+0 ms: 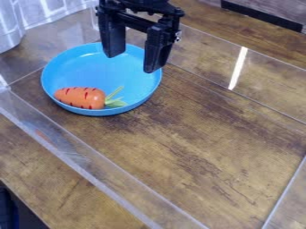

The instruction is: Remove the carrot from inside the blue tray and put it on the table

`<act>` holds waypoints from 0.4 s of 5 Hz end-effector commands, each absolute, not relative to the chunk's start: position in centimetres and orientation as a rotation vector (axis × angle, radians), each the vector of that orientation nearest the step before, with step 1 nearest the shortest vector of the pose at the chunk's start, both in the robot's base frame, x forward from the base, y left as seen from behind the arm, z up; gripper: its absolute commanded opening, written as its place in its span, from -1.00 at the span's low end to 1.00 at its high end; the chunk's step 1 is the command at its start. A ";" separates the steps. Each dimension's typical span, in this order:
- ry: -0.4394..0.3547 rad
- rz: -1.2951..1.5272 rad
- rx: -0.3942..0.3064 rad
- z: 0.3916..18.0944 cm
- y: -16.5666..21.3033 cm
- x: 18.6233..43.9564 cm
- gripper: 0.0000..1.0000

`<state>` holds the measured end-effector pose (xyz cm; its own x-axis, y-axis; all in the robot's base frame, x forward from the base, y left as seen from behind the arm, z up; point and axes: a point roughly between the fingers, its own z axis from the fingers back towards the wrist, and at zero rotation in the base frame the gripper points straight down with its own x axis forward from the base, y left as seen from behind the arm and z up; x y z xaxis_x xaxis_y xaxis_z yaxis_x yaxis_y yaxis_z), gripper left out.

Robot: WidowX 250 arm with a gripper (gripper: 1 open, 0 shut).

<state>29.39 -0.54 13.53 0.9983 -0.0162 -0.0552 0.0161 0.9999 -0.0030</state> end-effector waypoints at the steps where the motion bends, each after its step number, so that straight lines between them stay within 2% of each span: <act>1: 0.069 -0.038 -0.003 12.9 -0.4 29.3 1.00; 2: 0.080 -0.097 0.006 12.3 0.9 28.6 1.00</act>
